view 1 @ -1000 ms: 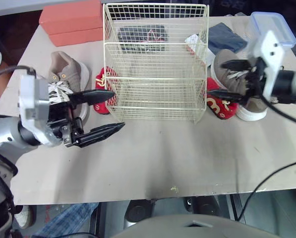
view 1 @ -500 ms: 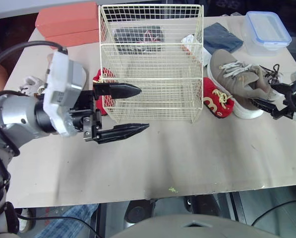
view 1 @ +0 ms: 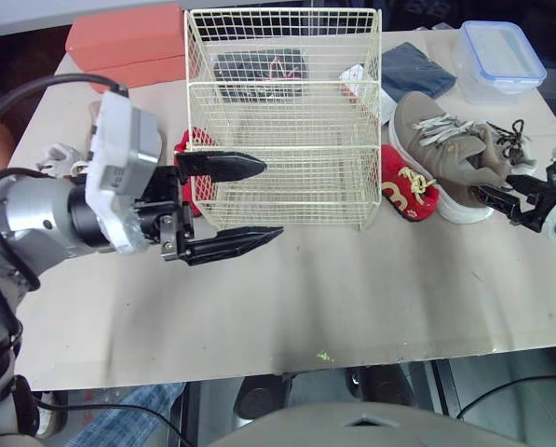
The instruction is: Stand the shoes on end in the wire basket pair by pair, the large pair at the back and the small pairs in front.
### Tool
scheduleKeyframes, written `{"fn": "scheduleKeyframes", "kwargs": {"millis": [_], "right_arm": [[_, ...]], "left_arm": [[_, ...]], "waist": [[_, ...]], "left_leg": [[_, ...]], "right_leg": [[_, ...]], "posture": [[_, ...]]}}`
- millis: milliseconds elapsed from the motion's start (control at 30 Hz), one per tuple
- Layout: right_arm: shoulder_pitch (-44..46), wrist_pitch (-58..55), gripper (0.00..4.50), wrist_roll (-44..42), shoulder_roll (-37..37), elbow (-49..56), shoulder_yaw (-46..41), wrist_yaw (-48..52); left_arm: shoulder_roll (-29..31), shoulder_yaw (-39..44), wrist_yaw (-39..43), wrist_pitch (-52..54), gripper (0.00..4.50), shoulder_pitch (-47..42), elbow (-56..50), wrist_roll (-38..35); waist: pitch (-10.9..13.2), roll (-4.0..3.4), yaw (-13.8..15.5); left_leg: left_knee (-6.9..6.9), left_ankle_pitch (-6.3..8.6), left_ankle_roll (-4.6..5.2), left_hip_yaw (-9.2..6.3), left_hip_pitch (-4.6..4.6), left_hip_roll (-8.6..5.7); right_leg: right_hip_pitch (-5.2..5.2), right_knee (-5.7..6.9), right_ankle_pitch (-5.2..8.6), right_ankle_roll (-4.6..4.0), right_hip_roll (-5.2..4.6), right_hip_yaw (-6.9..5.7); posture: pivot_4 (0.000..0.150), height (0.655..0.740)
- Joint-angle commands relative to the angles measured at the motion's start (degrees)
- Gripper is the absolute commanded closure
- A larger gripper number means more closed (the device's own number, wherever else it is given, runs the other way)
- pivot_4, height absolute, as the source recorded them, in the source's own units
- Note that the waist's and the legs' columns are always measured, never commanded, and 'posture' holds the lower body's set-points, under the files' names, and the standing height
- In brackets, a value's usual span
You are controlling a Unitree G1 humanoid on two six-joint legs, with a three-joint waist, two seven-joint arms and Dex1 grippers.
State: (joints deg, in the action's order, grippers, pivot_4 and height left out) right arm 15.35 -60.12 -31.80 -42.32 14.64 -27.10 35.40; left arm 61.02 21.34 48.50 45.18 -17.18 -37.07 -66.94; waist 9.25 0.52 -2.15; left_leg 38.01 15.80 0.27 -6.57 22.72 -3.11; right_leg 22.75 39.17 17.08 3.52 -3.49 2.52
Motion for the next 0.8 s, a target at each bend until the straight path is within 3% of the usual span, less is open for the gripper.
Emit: {"fn": "scheduleKeyframes", "kwargs": {"millis": [33,167,400,800], "right_arm": [[1.22,3.17,2.56,-1.13,-0.41,0.73,-0.28,0.59],[0.16,7.56,4.38,-0.44,-0.52,1.35,0.96,2.01],[-2.43,15.59,4.45,1.22,-0.16,1.25,-0.81,1.47],[4.66,34.18,4.45,-0.64,0.99,-5.94,-8.20,1.30]], "left_arm": [[-0.11,0.37,0.76,-1.26,0.00,-0.74,-0.96,0.02],[-0.10,-0.20,1.64,-1.67,0.00,-1.20,-0.88,0.43],[-0.93,-1.93,3.47,-3.19,0.00,-1.99,0.06,2.48],[-2.99,-3.68,5.89,-6.53,0.00,-4.15,2.71,7.52]], "waist": [[0.00,0.00,-0.22],[0.00,0.00,-0.22],[0.01,-0.01,-0.07],[0.05,-0.07,-0.12]], "left_leg": [[0.01,0.00,0.00,0.01,-0.01,0.00],[0.07,0.00,0.00,0.02,-0.02,0.01],[0.13,0.01,0.01,0.03,-0.02,0.02],[0.19,0.01,0.01,0.05,-0.02,0.02]], "right_leg": [[0.00,0.02,0.00,0.00,0.00,0.01],[0.00,0.10,0.00,0.00,0.06,0.02],[0.00,0.17,0.00,0.00,0.21,0.04],[0.01,0.26,0.00,0.00,0.23,0.06]], "posture": [[0.150,0.7400],[0.150,0.7400],[0.150,0.7400],[0.150,0.7400]]}}
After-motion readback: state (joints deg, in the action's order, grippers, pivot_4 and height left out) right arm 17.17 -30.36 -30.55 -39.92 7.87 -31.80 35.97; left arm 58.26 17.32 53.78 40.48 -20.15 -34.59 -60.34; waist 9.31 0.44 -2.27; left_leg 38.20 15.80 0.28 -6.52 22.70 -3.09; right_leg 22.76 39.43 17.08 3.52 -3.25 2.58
